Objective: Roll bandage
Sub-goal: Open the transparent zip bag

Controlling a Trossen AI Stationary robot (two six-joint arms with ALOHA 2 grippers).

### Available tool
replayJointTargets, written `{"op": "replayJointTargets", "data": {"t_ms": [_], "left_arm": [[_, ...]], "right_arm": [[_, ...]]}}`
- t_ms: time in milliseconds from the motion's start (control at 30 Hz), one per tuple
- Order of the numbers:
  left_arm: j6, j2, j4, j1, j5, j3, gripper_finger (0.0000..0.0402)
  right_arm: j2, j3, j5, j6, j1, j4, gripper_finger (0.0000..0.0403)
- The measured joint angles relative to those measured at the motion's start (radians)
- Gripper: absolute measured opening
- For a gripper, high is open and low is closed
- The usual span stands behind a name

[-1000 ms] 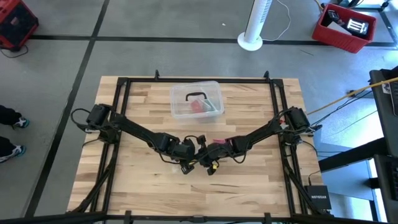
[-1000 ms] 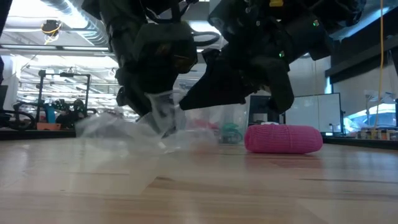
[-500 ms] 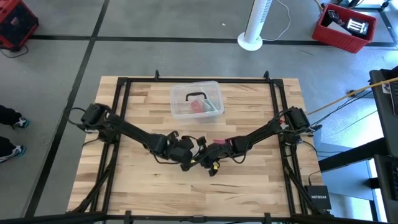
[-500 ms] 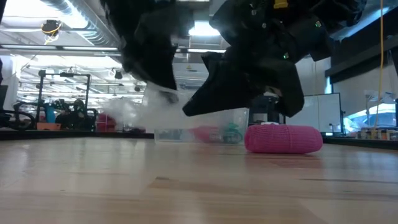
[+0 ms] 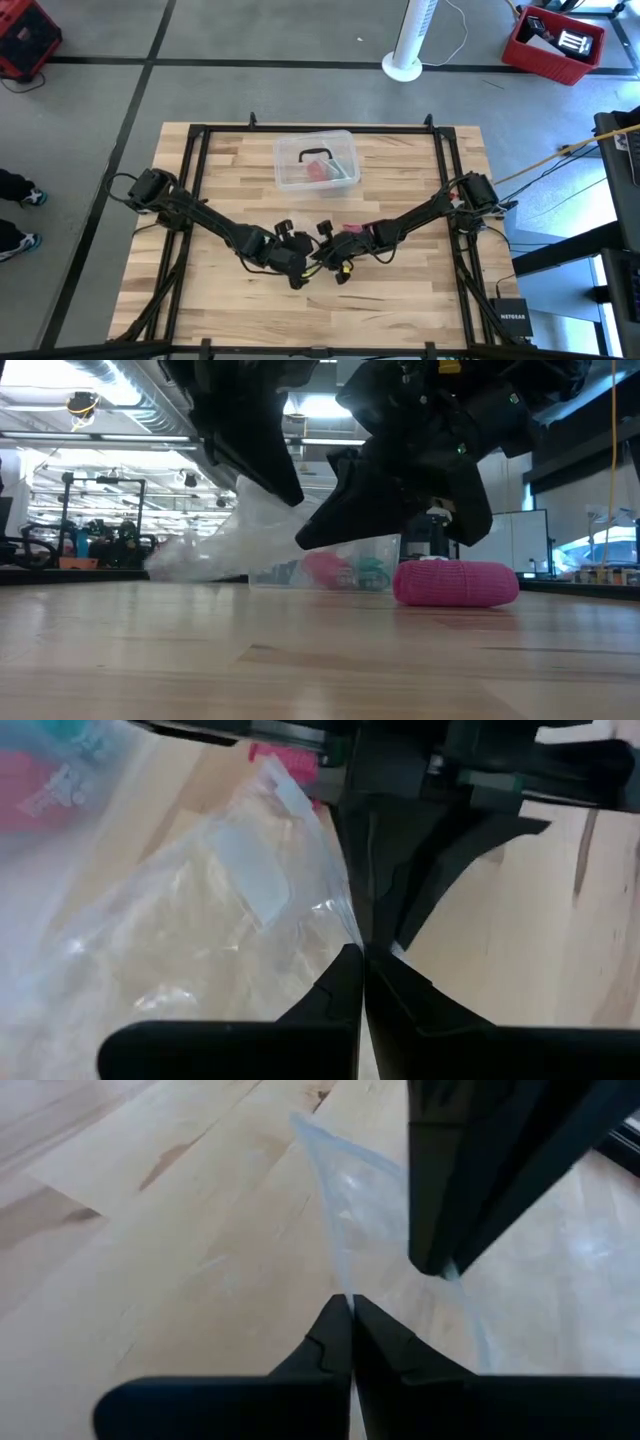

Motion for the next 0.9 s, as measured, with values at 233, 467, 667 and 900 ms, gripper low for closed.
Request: {"op": "replayJointTargets", "data": {"t_ms": [233, 467, 667, 900], "left_arm": [[0.007, -0.004, -0.021, -0.009, -0.124, 0.020, 0.0000], [-0.088, -0.022, -0.204, -0.024, -0.239, 0.076, 0.0000], [-0.071, -0.020, -0.109, -0.025, -0.222, 0.038, 0.0000], [0.011, -0.020, -0.043, -0.026, -0.220, 0.038, 0.0000]], "right_arm": [[0.000, 0.000, -0.037, 0.075, 0.000, -0.009, 0.0003], [0.001, 0.000, -0.042, 0.099, 0.001, -0.012, 0.0003], [0.001, 0.000, -0.041, 0.088, 0.000, 0.010, 0.0003], [0.001, 0.000, -0.038, 0.087, 0.000, 0.027, 0.0003]]}}
